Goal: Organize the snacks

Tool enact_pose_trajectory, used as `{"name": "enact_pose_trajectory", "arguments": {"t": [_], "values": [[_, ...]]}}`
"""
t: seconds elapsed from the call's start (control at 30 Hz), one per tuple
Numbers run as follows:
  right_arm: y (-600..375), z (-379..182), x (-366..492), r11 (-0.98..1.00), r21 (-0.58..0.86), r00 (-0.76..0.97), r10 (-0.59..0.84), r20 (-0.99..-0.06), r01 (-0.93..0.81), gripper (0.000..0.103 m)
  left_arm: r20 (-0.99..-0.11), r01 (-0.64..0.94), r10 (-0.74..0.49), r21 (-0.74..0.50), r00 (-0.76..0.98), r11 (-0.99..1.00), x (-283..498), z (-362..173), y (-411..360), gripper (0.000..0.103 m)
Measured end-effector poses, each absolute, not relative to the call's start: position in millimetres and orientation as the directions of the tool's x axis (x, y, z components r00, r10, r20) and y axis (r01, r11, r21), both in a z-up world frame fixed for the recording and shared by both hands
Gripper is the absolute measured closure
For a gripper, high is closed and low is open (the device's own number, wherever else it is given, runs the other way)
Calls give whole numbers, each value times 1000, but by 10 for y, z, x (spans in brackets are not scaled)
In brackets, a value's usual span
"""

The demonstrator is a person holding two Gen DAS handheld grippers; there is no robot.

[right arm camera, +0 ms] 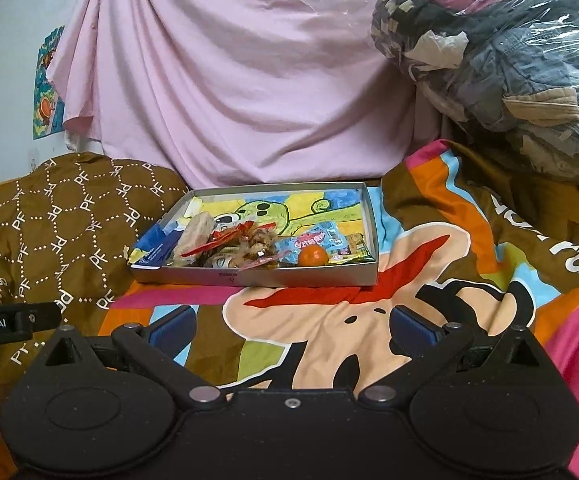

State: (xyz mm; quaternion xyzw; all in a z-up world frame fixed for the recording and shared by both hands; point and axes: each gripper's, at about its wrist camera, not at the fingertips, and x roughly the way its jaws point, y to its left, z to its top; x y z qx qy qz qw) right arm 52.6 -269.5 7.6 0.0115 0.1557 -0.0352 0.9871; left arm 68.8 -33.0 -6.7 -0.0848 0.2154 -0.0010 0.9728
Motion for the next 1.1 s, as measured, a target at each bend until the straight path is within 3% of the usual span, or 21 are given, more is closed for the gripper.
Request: {"name": "enact_pose_trajectory", "arguments": {"t": [1.1], "values": [[-2640, 35, 555, 999, -13, 946, -47, -321, 45, 1, -422, -34, -40, -167, 906, 985, 666, -86, -328, 0]]}}
